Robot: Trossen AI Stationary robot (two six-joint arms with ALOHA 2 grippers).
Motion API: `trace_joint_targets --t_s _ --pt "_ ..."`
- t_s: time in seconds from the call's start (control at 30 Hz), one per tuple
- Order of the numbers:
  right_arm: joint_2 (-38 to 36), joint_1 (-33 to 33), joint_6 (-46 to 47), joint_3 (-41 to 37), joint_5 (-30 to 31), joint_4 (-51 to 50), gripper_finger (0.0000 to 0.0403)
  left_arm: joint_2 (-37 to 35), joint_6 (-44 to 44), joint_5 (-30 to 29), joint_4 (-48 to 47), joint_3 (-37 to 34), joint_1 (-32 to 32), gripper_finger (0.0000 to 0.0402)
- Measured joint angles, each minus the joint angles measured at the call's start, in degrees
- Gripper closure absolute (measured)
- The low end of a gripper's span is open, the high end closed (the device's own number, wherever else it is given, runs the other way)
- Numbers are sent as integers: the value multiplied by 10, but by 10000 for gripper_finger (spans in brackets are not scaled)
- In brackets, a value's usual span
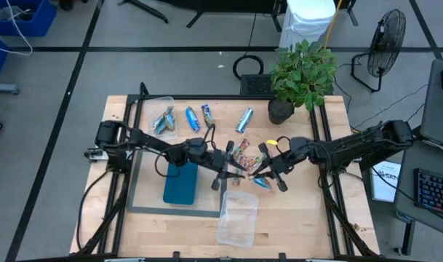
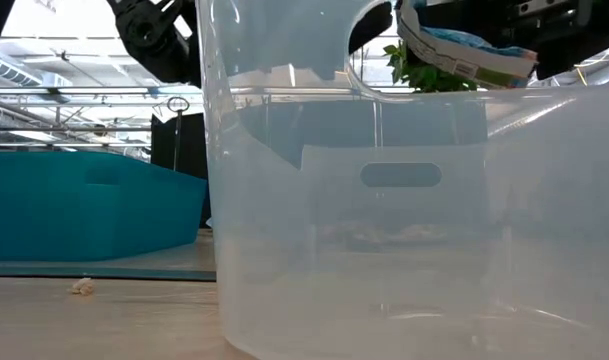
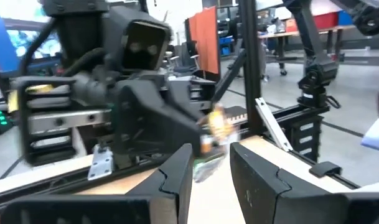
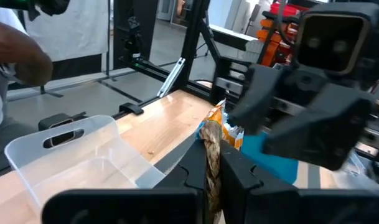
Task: Pick and place Granola Bars by type
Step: Put the yellow granola bar into the top transparent bin
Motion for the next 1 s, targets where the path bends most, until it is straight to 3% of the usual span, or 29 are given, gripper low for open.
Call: trace_joint_targets --t_s 0.27,0.57,0.8,1.0 --pt "0 -13 0 0 -1 5 393 0 1 3 -7 0 -9 288" --pt "0 -14 7 0 1 9 393 0 -4 -91 -10 0 -12 288" --pt "0 -13 13 0 -2 11 393 0 -1 -98 -12 0 -11 287" --pt "0 -13 13 0 -2 10 392 0 -11 -97 -12 0 -10 246"
